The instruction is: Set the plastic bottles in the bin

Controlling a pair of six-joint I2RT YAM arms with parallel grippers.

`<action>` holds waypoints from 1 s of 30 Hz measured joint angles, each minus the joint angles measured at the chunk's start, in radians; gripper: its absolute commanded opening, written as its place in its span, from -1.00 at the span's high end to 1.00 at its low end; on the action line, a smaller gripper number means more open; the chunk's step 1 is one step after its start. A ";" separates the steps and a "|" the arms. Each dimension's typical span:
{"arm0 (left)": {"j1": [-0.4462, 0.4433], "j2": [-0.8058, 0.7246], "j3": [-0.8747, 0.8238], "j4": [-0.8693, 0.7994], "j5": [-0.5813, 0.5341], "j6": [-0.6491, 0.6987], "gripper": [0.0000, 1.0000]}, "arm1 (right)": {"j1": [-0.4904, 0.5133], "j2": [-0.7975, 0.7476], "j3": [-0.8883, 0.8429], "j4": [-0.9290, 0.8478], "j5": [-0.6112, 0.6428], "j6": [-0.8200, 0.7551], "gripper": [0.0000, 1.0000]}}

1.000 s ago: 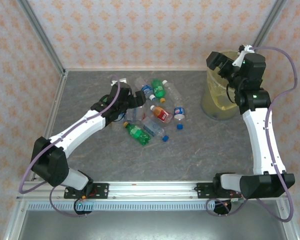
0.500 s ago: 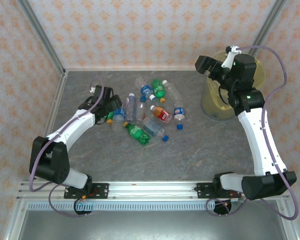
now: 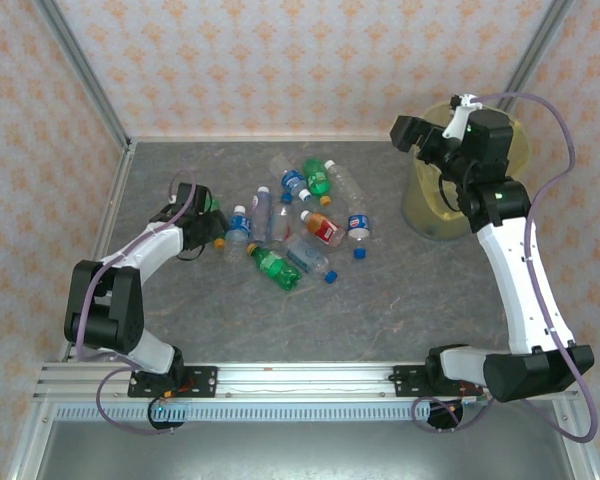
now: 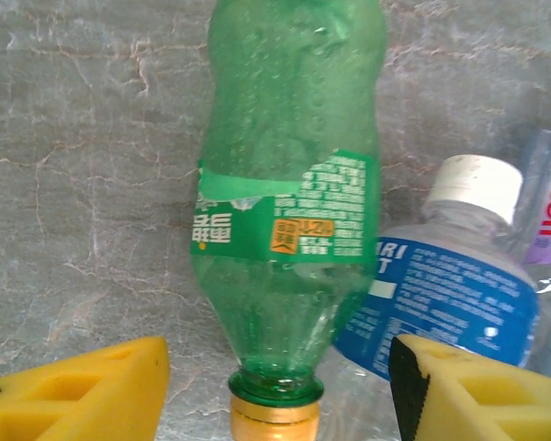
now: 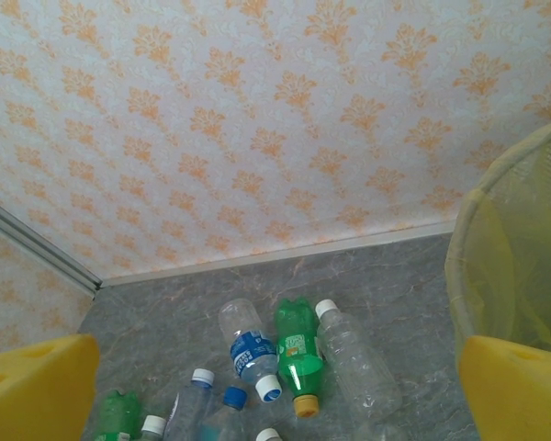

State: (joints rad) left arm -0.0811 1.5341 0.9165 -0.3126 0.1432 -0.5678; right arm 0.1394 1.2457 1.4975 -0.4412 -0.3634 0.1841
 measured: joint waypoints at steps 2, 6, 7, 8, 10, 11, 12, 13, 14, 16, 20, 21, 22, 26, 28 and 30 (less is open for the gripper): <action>0.012 0.009 -0.009 0.010 0.016 0.001 -0.31 | 0.000 -0.008 0.000 -0.002 0.000 -0.003 -0.99; 0.018 0.026 -0.022 0.032 0.041 0.008 -0.28 | 0.000 -0.014 -0.001 -0.002 0.000 -0.003 -0.99; 0.018 0.032 -0.024 0.036 0.045 0.010 -0.29 | 0.000 -0.014 -0.002 -0.002 0.000 -0.003 -0.99; 0.018 0.039 -0.027 0.041 0.052 0.012 -0.29 | 0.000 -0.014 -0.002 -0.003 0.000 -0.003 -0.99; 0.018 0.053 -0.030 0.048 0.059 0.016 -0.29 | 0.000 -0.014 -0.003 -0.005 0.000 -0.003 -0.99; 0.018 0.061 -0.030 0.052 0.061 0.016 -0.29 | 0.000 -0.014 -0.004 -0.005 0.000 -0.003 -0.99; 0.018 0.068 -0.031 0.058 0.063 0.016 -0.29 | 0.000 -0.014 -0.004 -0.005 0.000 -0.003 -0.99; 0.018 0.072 -0.031 0.063 0.064 0.016 -0.29 | 0.000 -0.014 -0.006 -0.005 0.000 -0.003 -0.99; 0.018 0.077 -0.031 0.071 0.064 0.016 -0.28 | 0.000 -0.014 -0.006 -0.006 0.000 -0.003 -0.99; 0.018 0.081 -0.032 0.082 0.068 0.016 -0.28 | 0.000 -0.014 -0.008 -0.006 0.000 -0.003 -0.99; 0.018 0.099 -0.033 0.109 0.079 0.016 -0.28 | 0.000 -0.014 -0.008 -0.008 0.000 -0.006 -0.99; 0.018 0.104 -0.033 0.114 0.082 0.016 -0.28 | 0.000 -0.014 -0.008 -0.008 0.000 -0.006 -0.99; 0.018 0.112 -0.033 0.119 0.085 0.016 -0.27 | 0.000 -0.014 -0.008 -0.008 0.000 -0.007 -0.99; 0.018 0.143 -0.033 0.126 0.086 0.019 -0.16 | 0.000 -0.014 -0.008 -0.008 0.000 -0.015 -0.99; 0.018 0.153 -0.033 0.126 0.086 0.018 -0.06 | 0.000 -0.014 -0.008 -0.008 0.000 -0.019 -1.00; 0.018 0.153 -0.033 0.130 0.086 0.018 0.01 | 0.000 -0.014 -0.008 -0.009 0.000 -0.023 -0.99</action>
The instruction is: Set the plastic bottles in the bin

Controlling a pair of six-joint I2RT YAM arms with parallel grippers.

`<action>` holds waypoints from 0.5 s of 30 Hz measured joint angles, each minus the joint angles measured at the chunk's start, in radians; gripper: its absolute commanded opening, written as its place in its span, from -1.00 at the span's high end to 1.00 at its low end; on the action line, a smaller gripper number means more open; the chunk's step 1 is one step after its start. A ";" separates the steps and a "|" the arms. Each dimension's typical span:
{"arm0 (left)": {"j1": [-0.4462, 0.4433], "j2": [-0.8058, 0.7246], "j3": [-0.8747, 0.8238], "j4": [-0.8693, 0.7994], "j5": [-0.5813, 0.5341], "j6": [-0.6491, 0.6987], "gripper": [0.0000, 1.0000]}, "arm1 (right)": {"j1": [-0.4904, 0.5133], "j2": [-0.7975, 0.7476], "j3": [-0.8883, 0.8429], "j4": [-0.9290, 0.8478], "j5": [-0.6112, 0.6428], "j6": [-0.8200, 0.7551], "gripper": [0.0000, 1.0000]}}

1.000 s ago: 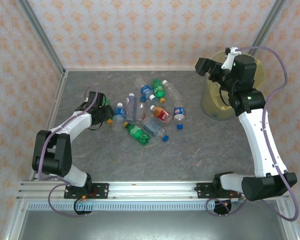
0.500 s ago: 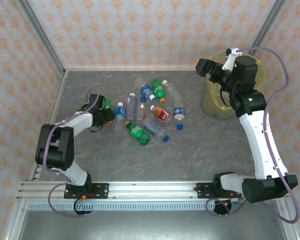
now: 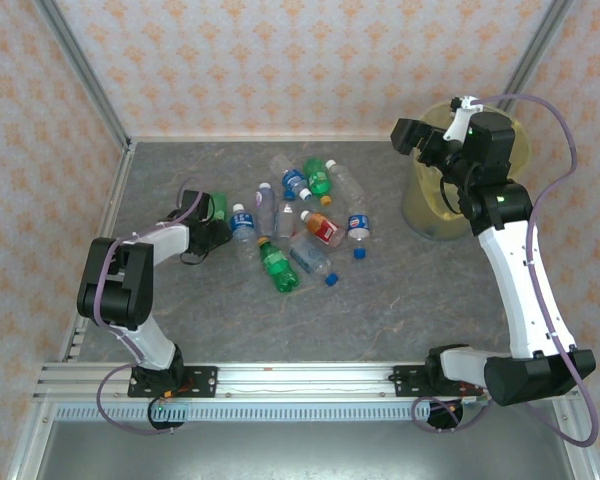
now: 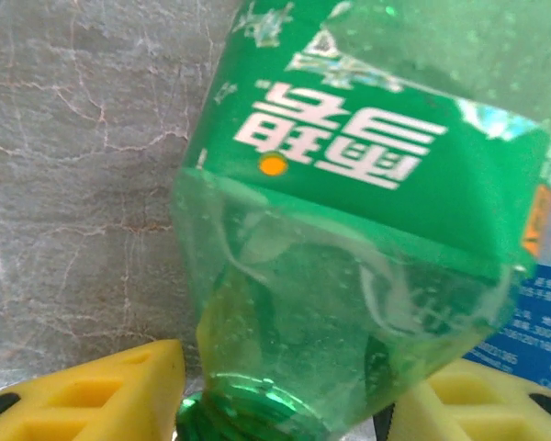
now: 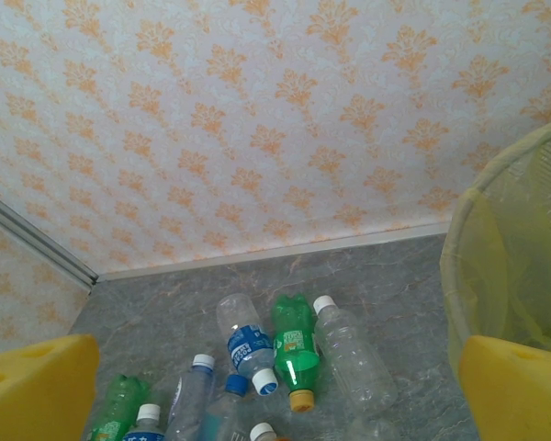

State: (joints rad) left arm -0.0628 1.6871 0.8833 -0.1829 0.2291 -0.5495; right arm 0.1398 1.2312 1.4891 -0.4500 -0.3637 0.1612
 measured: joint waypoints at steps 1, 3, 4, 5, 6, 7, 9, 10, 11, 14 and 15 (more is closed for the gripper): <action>0.000 0.000 0.000 0.001 0.000 0.000 0.09 | 0.000 0.000 0.000 0.000 0.000 -0.002 -0.99; 0.000 0.000 0.000 0.002 0.000 -0.001 0.26 | 0.000 0.000 0.000 -0.002 0.000 -0.006 -0.99; 0.000 0.000 0.000 0.003 0.000 0.002 0.32 | 0.000 0.000 0.000 -0.003 0.000 -0.006 -0.99; 0.000 0.000 0.000 0.003 0.001 0.002 0.35 | 0.000 0.000 0.000 -0.006 0.000 -0.006 -0.99; 0.000 0.000 0.000 0.005 0.001 0.005 0.36 | 0.000 0.000 0.000 -0.007 0.000 -0.006 -0.99; 0.000 0.000 0.000 0.005 0.003 0.005 0.36 | 0.000 0.000 -0.002 -0.007 0.000 -0.007 -0.99; 0.000 0.000 0.000 0.005 0.003 0.003 0.46 | 0.000 0.000 -0.008 -0.007 0.000 -0.009 -0.99; 0.000 -0.001 0.000 0.005 0.003 0.002 0.48 | 0.000 0.000 -0.011 -0.007 0.000 -0.010 -0.99; 0.000 -0.005 0.000 0.005 0.003 0.001 0.48 | 0.000 0.000 -0.014 -0.008 0.000 -0.010 -0.99; 0.000 -0.036 0.000 0.004 0.003 0.000 0.54 | 0.000 0.000 -0.016 -0.007 -0.002 -0.017 -0.99; 0.000 -0.052 0.000 0.004 0.003 0.000 0.54 | 0.000 0.000 -0.016 -0.008 -0.003 -0.017 -0.99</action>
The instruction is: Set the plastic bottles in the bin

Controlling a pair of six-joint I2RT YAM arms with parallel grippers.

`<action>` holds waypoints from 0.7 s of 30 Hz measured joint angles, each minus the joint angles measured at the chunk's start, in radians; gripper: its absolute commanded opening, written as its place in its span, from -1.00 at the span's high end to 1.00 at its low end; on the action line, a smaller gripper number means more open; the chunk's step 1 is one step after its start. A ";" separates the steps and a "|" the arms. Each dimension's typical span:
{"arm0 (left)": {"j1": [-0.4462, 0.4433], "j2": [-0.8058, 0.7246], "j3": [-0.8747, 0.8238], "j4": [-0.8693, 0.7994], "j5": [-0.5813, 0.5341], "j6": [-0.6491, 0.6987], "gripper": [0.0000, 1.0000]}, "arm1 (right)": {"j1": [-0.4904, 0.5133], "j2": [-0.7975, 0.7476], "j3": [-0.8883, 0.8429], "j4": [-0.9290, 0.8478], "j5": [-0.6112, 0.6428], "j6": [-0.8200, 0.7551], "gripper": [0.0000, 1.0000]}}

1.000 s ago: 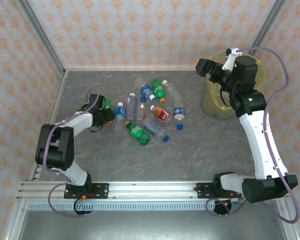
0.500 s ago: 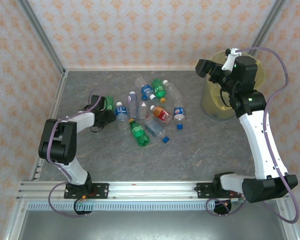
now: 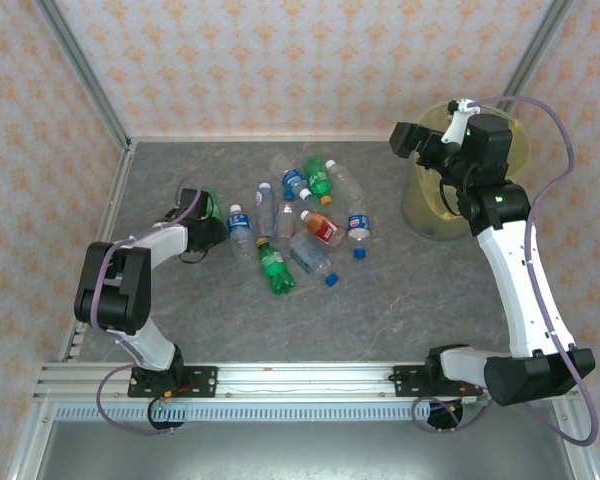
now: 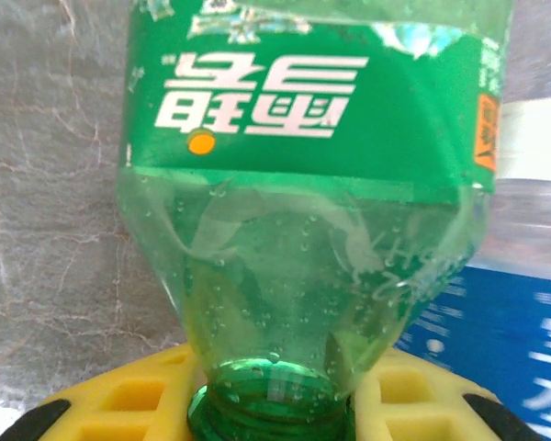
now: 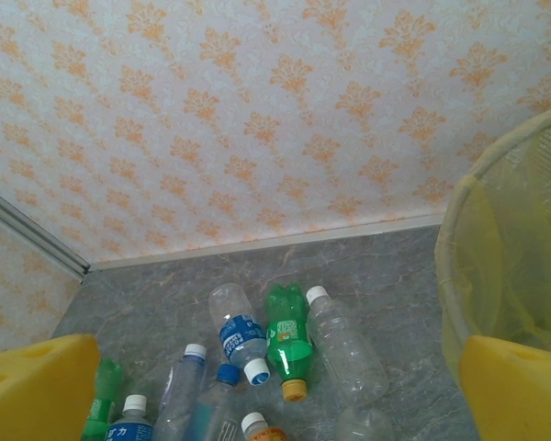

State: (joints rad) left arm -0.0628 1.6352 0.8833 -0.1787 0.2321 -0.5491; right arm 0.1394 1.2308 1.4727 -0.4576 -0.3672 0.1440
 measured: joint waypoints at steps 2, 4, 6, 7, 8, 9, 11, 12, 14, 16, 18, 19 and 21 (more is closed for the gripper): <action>0.000 -0.047 0.000 0.000 0.000 0.001 0.53 | 0.000 0.000 0.000 0.001 -0.002 0.000 -0.99; -0.001 -0.095 0.001 0.000 -0.003 0.006 0.53 | 0.000 0.000 -0.001 0.001 -0.009 0.000 -0.99; -0.008 -0.140 0.007 0.000 -0.009 0.020 0.53 | 0.000 0.000 -0.001 0.002 -0.016 0.000 -0.99; -0.019 -0.163 0.015 0.000 -0.016 0.030 0.53 | 0.000 0.000 -0.001 0.002 -0.020 0.001 -0.99; -0.036 -0.180 0.024 0.000 -0.025 0.042 0.53 | 0.000 0.000 -0.002 0.005 -0.025 0.001 -0.99; -0.055 -0.195 0.034 0.001 -0.032 0.053 0.53 | 0.000 0.000 -0.003 0.011 -0.030 0.002 -0.99; -0.112 -0.225 0.056 0.005 -0.045 0.084 0.53 | 0.000 -0.007 -0.014 0.031 -0.053 0.007 -0.99; -0.138 -0.234 0.067 0.005 -0.052 0.097 0.53 | 0.000 -0.010 -0.021 0.039 -0.068 0.012 -0.99; -0.197 -0.247 0.093 0.012 -0.056 0.125 0.53 | 0.000 -0.019 -0.037 0.062 -0.108 0.021 -0.99; -0.247 -0.257 0.115 0.024 -0.055 0.148 0.53 | 0.000 -0.023 -0.050 0.087 -0.149 0.037 -0.99; -0.281 -0.268 0.123 0.040 -0.048 0.164 0.53 | 0.000 -0.023 -0.061 0.113 -0.189 0.051 -1.00; -0.300 -0.274 0.127 0.049 -0.045 0.174 0.53 | 0.000 -0.023 -0.068 0.124 -0.214 0.060 -0.96; -0.333 -0.281 0.138 0.060 -0.037 0.186 0.53 | 0.000 -0.023 -0.077 0.145 -0.257 0.080 -0.87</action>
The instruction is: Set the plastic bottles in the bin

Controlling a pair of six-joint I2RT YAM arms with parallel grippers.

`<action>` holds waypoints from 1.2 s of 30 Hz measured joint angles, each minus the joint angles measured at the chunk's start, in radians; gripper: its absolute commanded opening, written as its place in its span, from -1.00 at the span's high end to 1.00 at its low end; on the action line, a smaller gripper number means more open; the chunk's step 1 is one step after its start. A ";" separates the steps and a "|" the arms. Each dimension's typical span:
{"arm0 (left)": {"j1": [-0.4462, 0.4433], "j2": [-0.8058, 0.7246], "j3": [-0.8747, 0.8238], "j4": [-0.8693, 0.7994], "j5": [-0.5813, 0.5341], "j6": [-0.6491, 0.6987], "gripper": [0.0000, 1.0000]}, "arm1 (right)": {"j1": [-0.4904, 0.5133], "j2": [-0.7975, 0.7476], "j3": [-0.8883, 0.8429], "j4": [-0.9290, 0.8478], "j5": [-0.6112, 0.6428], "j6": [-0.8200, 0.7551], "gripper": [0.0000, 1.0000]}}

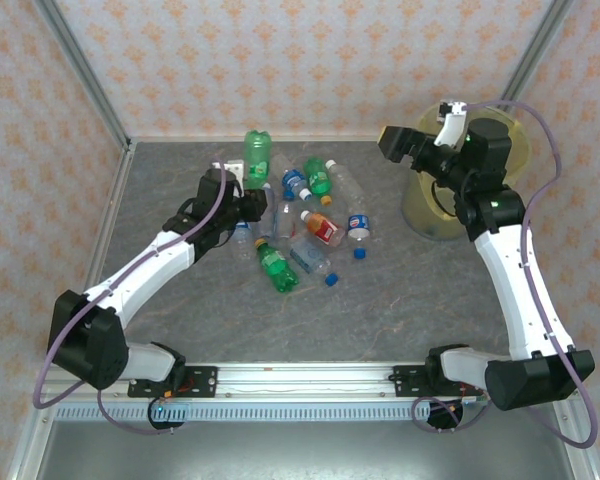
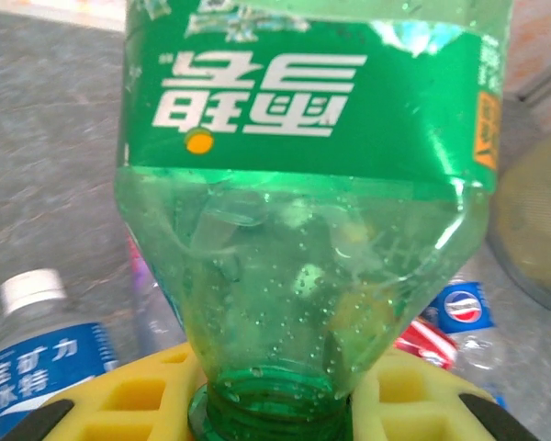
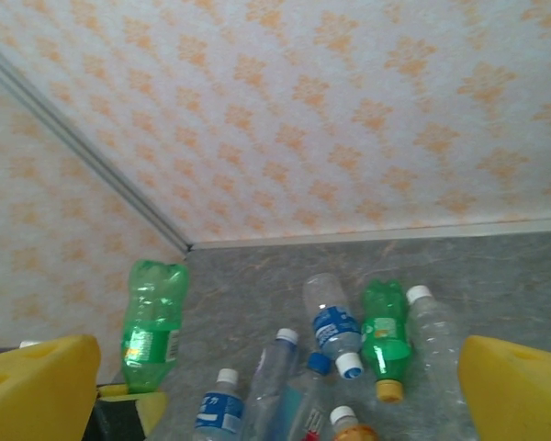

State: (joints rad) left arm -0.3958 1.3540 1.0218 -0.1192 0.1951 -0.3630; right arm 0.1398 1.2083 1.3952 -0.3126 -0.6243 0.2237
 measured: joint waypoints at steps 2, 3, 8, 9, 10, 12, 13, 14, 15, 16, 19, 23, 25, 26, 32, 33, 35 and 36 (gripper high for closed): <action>-0.039 0.000 0.026 0.008 0.005 0.016 0.53 | 0.000 0.000 -0.012 0.023 -0.051 0.022 -0.81; -0.055 0.000 0.037 0.010 0.007 0.023 0.53 | 0.000 0.000 -0.017 0.031 -0.069 0.034 -0.80; -0.154 0.000 0.114 0.013 0.007 0.056 0.53 | 0.018 0.000 -0.040 0.070 -0.146 0.094 -0.76; -0.170 0.000 0.124 0.013 0.007 0.060 0.53 | 0.027 0.000 -0.041 0.075 -0.154 0.105 -0.76; -0.189 0.000 0.136 0.013 0.006 0.070 0.54 | 0.041 0.000 -0.042 0.083 -0.162 0.116 -0.76; -0.218 0.000 0.153 0.013 0.006 0.082 0.54 | 0.074 0.000 -0.042 0.094 -0.171 0.132 -0.76; -0.231 0.000 0.160 0.013 0.006 0.086 0.54 | 0.093 0.000 -0.042 0.101 -0.175 0.142 -0.76; -0.242 0.000 0.166 0.013 0.006 0.090 0.54 | 0.111 0.000 -0.044 0.111 -0.179 0.150 -0.75; -0.253 0.000 0.172 0.013 0.006 0.097 0.54 | 0.130 0.000 -0.047 0.120 -0.182 0.158 -0.76; -0.262 0.000 0.176 0.012 0.006 0.101 0.55 | 0.150 0.000 -0.050 0.127 -0.184 0.165 -0.76; -0.291 0.000 0.185 0.011 0.000 0.111 0.54 | 0.199 0.000 -0.059 0.141 -0.184 0.185 -0.75; -0.331 0.000 0.193 0.009 -0.013 0.128 0.55 | 0.254 0.013 -0.063 0.166 -0.179 0.208 -0.74; -0.347 -0.002 0.193 -0.003 -0.035 0.128 0.55 | 0.277 0.027 -0.063 0.177 -0.161 0.215 -0.73; -0.349 -0.004 0.193 -0.009 -0.046 0.128 0.55 | 0.282 0.031 -0.063 0.179 -0.154 0.217 -0.72; -0.364 -0.031 0.193 -0.052 -0.101 0.127 0.57 | 0.310 0.050 -0.062 0.185 -0.103 0.238 -0.64; -0.368 -0.037 0.193 -0.052 -0.103 0.127 0.57 | 0.314 0.050 -0.062 0.185 -0.094 0.243 -0.63; -0.381 -0.053 0.193 -0.048 -0.098 0.130 0.57 | 0.316 0.053 -0.062 0.186 -0.079 0.251 -0.63; -0.391 -0.064 0.193 -0.048 -0.095 0.131 0.57 | 0.318 0.057 -0.062 0.185 -0.073 0.256 -0.63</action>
State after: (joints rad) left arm -0.7868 1.2903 1.2148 -0.1673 0.1001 -0.2317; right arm 0.4580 1.2652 1.3334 -0.1272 -0.6975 0.4801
